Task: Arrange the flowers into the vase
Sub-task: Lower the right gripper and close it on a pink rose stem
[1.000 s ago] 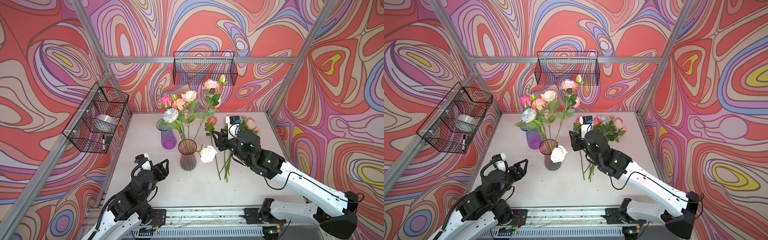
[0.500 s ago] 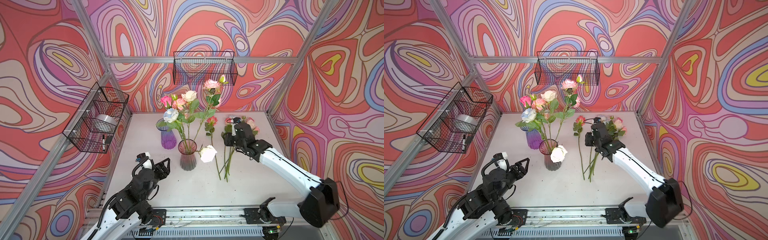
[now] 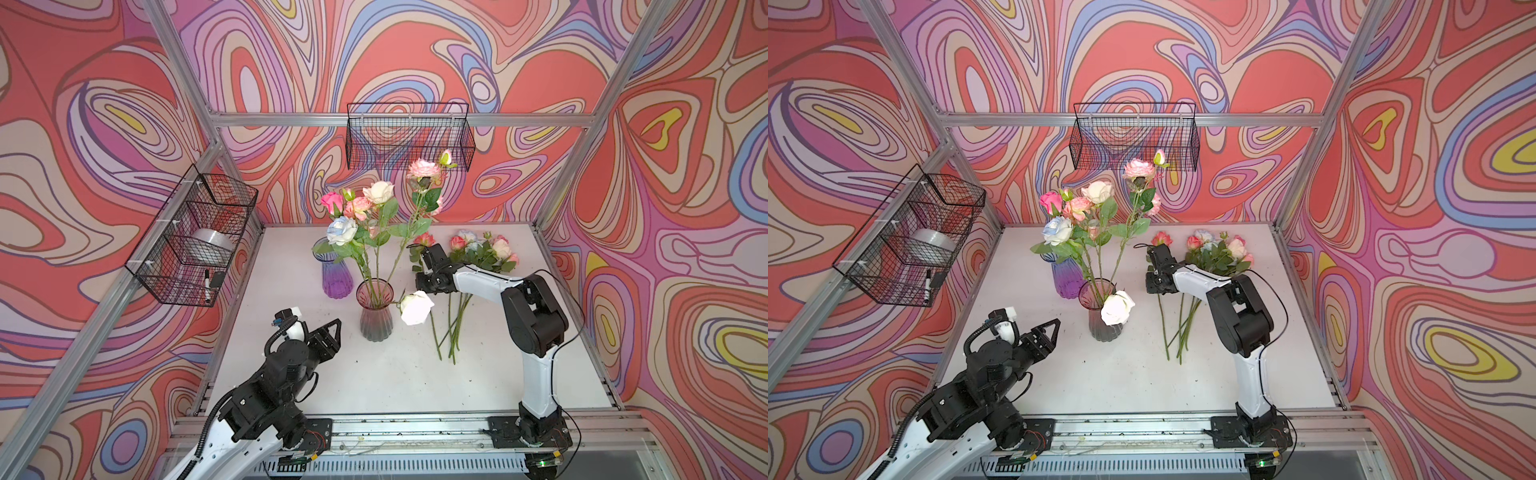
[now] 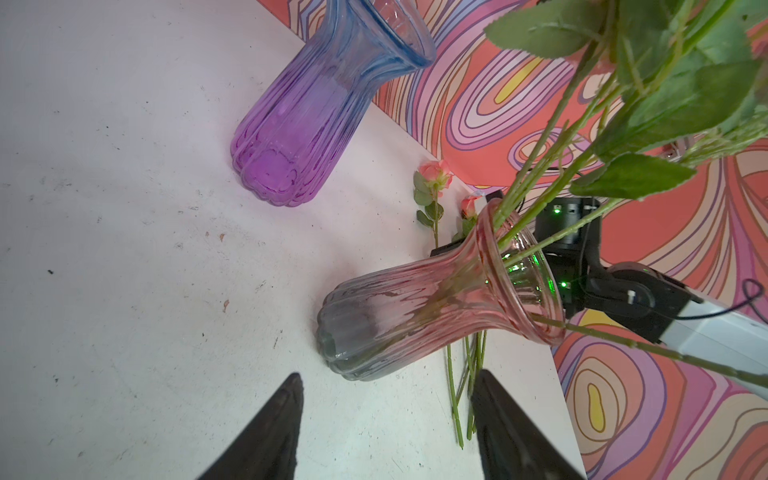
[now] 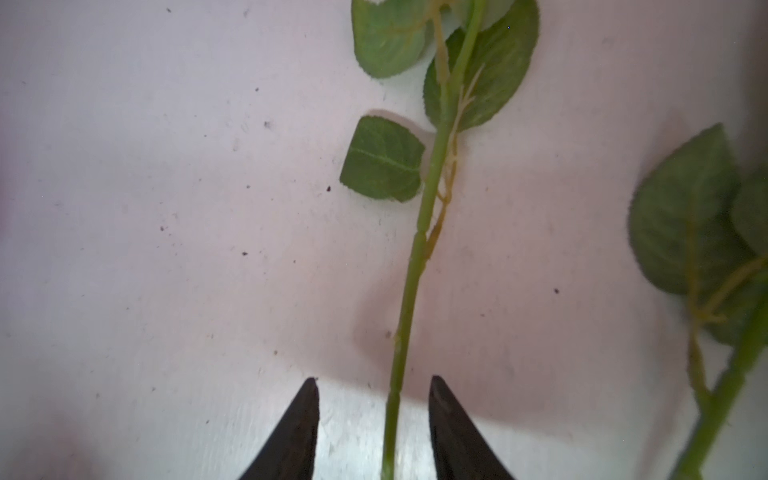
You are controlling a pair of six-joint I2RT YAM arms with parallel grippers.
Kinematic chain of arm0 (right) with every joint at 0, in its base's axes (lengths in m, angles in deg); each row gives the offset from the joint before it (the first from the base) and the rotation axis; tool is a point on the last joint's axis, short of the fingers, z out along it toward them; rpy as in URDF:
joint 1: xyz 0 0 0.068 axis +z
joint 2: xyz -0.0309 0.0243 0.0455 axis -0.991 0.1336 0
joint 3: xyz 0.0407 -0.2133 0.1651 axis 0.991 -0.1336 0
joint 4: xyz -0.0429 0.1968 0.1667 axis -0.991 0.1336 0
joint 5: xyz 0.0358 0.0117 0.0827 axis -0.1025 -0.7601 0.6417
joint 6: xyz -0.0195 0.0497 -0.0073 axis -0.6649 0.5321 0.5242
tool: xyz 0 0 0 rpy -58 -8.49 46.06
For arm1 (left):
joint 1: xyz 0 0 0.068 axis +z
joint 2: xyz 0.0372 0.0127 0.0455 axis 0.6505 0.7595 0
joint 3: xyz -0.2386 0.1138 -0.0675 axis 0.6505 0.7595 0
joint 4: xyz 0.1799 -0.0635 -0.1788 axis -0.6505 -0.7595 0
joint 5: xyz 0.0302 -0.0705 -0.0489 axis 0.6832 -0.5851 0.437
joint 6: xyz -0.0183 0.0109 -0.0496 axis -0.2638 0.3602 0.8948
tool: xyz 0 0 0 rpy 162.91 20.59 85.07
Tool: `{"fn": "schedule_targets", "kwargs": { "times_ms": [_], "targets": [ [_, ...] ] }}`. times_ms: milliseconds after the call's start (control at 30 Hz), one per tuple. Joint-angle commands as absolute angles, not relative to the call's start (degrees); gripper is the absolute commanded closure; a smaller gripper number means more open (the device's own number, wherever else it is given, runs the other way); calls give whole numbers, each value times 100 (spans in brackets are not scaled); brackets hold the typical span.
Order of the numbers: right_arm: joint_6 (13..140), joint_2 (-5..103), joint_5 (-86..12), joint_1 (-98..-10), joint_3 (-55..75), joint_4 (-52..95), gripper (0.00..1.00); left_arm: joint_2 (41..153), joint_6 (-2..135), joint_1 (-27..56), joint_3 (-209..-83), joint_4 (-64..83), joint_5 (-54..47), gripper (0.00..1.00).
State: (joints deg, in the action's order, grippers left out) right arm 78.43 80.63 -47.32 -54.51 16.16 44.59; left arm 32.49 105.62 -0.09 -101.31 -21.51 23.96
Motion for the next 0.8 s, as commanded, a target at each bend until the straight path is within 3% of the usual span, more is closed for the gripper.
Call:
{"fn": "schedule_targets", "kwargs": {
  "times_ms": [0,300,767],
  "targets": [
    [7794,8301,-4897,-5483,1871,4624,63,3010,10599,-3,-10088,-2404,2559,35],
    [7987,8122,-4865,-5494,1703,4464,99,2878,10439,-3,-10246,-2515,2711,35],
    [8557,5207,-4769,-5491,6,3442,100,3216,10406,-4,-10573,-2415,2594,35]
  ]
}}
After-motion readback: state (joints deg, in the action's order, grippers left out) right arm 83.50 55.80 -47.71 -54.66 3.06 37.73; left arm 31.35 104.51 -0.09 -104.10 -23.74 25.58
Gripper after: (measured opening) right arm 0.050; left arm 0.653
